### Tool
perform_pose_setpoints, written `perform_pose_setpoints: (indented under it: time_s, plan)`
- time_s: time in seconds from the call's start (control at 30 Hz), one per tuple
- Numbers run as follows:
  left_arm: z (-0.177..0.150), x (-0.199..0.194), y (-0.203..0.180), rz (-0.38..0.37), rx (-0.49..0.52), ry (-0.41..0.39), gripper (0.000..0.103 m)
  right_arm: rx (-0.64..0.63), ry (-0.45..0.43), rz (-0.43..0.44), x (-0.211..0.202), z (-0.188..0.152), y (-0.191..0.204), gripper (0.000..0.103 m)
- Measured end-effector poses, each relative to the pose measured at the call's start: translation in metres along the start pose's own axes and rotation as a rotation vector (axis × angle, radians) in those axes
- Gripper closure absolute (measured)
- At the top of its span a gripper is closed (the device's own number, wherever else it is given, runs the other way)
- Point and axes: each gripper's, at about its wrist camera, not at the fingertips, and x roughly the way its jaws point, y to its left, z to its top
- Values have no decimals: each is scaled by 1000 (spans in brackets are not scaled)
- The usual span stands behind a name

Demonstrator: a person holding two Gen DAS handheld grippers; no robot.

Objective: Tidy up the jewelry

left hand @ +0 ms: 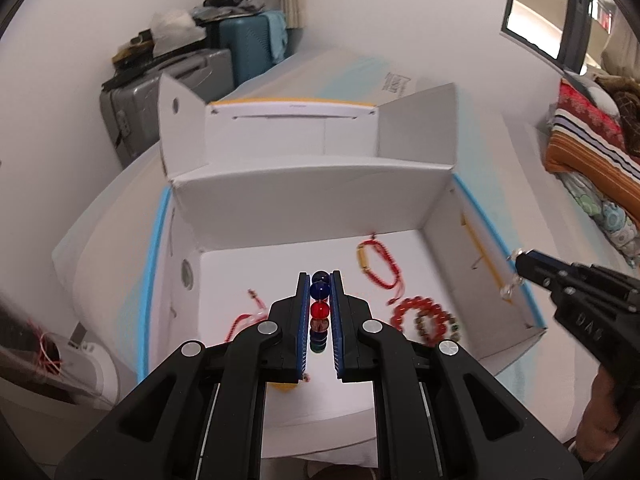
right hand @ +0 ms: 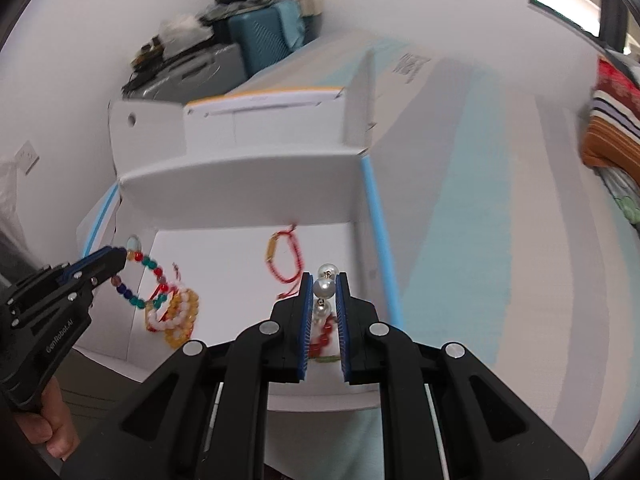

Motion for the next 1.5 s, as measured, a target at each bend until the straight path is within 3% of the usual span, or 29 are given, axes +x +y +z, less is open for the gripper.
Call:
perform_pose_setpoints:
  time_s: [0.47, 0.83, 0.87, 0.9, 0.93, 0.97, 1.0, 1.1, 1.17, 1.33, 1.5]
  plan:
    - [-17, 38, 18, 14, -30, 71, 94, -2, 147, 22, 72, -5, 25, 92]
    - [-17, 40, 24, 33, -44, 62, 92, -12, 150, 39, 77, -9, 32, 90]
    - [-17, 37, 24, 38, -46, 54, 90, -10, 145, 42, 75, -8, 32, 90]
    - [-16, 33, 25, 46, -51, 46, 87, -7, 138, 48, 72, -8, 31, 81]
    - [-17, 29, 26, 53, -55, 37, 78, -5, 132, 51, 70, -8, 30, 68]
    - [-17, 25, 26, 59, -57, 29, 63, -5, 112, 49, 64, -8, 29, 62]
    - [-17, 21, 26, 71, -61, 20, 55, -7, 94, 44, 59, -8, 29, 54]
    - [-21, 2, 27, 88, -66, -28, 41, 6, 51, 56, 42, -9, 24, 36]
    - [-26, -9, 27, 94, -74, -50, 21, 17, 15, 60, 28, -13, 20, 30]
    - [-45, -36, 26, 107, -99, -105, 6, 24, -75, 42, -5, -28, 11, 11]
    - [-67, -46, 23, 123, -101, -110, 6, 29, -129, 18, -24, -54, 4, 9]
